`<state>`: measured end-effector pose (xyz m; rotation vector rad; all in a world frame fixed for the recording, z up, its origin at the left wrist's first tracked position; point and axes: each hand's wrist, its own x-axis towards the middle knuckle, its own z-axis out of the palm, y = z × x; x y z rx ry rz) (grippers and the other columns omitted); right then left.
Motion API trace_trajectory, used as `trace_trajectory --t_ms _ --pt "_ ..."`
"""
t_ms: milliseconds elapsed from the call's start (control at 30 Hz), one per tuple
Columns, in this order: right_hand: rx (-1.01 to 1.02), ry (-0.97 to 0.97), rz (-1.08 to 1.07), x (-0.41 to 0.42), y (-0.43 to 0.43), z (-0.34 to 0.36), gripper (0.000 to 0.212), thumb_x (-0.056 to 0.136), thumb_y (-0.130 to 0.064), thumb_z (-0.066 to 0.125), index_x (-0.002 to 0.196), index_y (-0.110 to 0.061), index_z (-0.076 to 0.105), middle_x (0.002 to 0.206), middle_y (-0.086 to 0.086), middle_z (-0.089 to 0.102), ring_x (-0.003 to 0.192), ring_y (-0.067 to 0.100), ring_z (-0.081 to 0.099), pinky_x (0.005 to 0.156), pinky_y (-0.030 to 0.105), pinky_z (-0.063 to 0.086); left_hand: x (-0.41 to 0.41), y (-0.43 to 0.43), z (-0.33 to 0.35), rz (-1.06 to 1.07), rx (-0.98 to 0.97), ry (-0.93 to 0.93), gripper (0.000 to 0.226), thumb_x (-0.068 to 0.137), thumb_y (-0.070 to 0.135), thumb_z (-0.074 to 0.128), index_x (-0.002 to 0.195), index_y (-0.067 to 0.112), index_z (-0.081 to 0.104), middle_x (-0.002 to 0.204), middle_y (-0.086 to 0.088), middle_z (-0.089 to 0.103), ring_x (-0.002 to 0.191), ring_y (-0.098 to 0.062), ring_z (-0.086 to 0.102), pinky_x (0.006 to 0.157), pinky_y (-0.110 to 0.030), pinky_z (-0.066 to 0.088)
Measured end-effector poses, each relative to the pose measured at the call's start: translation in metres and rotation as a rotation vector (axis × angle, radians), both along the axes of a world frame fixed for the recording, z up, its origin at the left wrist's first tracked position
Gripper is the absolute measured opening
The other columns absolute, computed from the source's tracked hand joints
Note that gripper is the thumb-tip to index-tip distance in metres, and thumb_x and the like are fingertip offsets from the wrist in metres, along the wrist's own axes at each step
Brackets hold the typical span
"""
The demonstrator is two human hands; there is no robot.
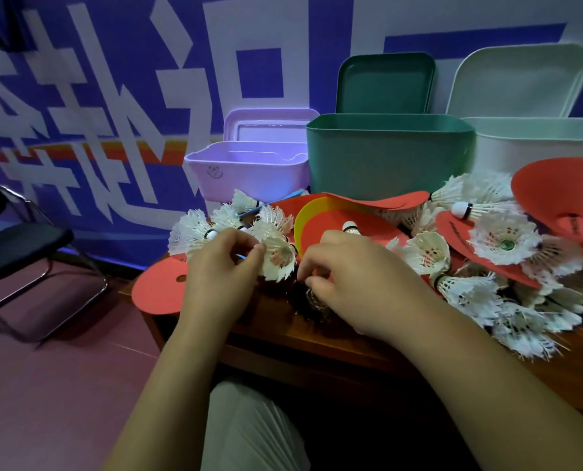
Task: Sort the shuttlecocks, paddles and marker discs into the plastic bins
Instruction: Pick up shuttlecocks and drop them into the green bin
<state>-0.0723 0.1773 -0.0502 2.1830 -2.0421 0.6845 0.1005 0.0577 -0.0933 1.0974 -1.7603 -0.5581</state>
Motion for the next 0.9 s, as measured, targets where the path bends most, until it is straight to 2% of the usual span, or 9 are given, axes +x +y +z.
trace_trajectory --t_ms 100,167,233,300,467,567,733,833,900 --pt "-0.095 -0.175 0.021 -0.008 0.003 0.001 0.010 0.094 -0.029 0.070 0.097 -0.038 0.074 0.093 -0.016 0.058 0.093 0.008 0.059 0.081 0.041 0.054 0.004 0.004 0.009 -0.033 0.035 0.075 0.008 0.093 0.028 0.072 0.086 0.027 0.071 0.081 0.012 0.072 0.078 -0.008 0.069 0.073 -0.033 0.055" --pt "-0.162 -0.279 0.034 -0.012 0.007 0.004 0.011 0.094 -0.024 0.075 0.095 -0.035 0.075 0.091 -0.015 0.061 0.089 0.004 0.061 0.080 0.031 0.052 0.005 0.008 0.017 -0.059 0.056 0.121 0.007 0.094 0.029 0.072 0.087 0.027 0.072 0.079 0.009 0.072 0.076 -0.014 0.070 0.069 -0.036 0.057" --pt "-0.236 -0.415 0.030 -0.014 0.012 0.008 0.013 0.093 -0.019 0.077 0.093 -0.032 0.076 0.089 -0.012 0.064 0.086 0.005 0.062 0.074 0.020 0.048 0.003 0.013 0.027 -0.068 0.057 0.161 0.008 0.095 0.026 0.072 0.086 0.025 0.072 0.075 0.006 0.070 0.069 -0.015 0.069 0.060 -0.026 0.054" --pt "-0.312 -0.532 -0.003 -0.016 0.018 0.011 0.013 0.094 -0.018 0.077 0.092 -0.031 0.076 0.086 -0.009 0.065 0.082 0.007 0.063 0.069 0.016 0.044 -0.002 0.016 0.039 -0.085 0.071 0.203 0.007 0.096 0.021 0.071 0.089 0.019 0.072 0.072 0.002 0.068 0.060 -0.014 0.067 0.053 -0.019 0.052" --pt "-0.406 -0.726 -0.096 -0.029 0.027 0.015 0.010 0.096 -0.021 0.076 0.092 -0.030 0.076 0.085 -0.006 0.068 0.075 0.009 0.065 0.066 0.022 0.050 -0.018 0.014 0.062 -0.138 0.050 0.221 0.007 0.097 0.018 0.069 0.092 0.013 0.071 0.076 -0.001 0.069 0.054 -0.019 0.068 0.056 -0.026 0.056" --pt "-0.395 -0.807 -0.124 -0.036 0.032 0.015 0.011 0.097 -0.020 0.075 0.091 -0.029 0.077 0.080 -0.005 0.068 0.068 0.010 0.065 0.059 0.027 0.054 -0.022 0.012 0.068 -0.106 0.002 0.205 0.006 0.096 0.018 0.069 0.091 0.016 0.072 0.077 0.000 0.070 0.053 -0.019 0.069 0.052 -0.020 0.051" --pt "-0.383 -0.831 -0.184 -0.046 0.036 0.016 0.010 0.098 -0.022 0.073 0.093 -0.030 0.075 0.083 0.000 0.071 0.064 0.013 0.065 0.063 0.032 0.057 -0.033 0.012 0.080 -0.110 -0.010 0.258 0.007 0.095 0.017 0.069 0.092 0.013 0.073 0.077 -0.001 0.071 0.055 -0.018 0.070 0.055 -0.031 0.058" --pt "-0.399 -0.873 -0.226 -0.054 0.036 0.022 0.011 0.099 -0.018 0.071 0.095 -0.028 0.075 0.079 0.001 0.070 0.055 0.010 0.065 0.055 0.020 0.052 -0.051 0.009 0.092 -0.173 0.038 0.288 0.006 0.097 0.016 0.068 0.096 0.011 0.071 0.081 -0.006 0.073 0.058 -0.022 0.074 0.057 -0.033 0.060" --pt "-0.403 -0.894 -0.244 -0.062 0.037 0.026 0.011 0.100 -0.018 0.071 0.096 -0.027 0.075 0.074 0.002 0.070 0.054 0.011 0.066 0.054 0.018 0.052 -0.070 0.004 0.102 -0.260 0.143 0.359 0.009 0.098 0.010 0.066 0.104 0.004 0.068 0.084 -0.014 0.072 0.060 -0.023 0.074 0.060 -0.035 0.063"
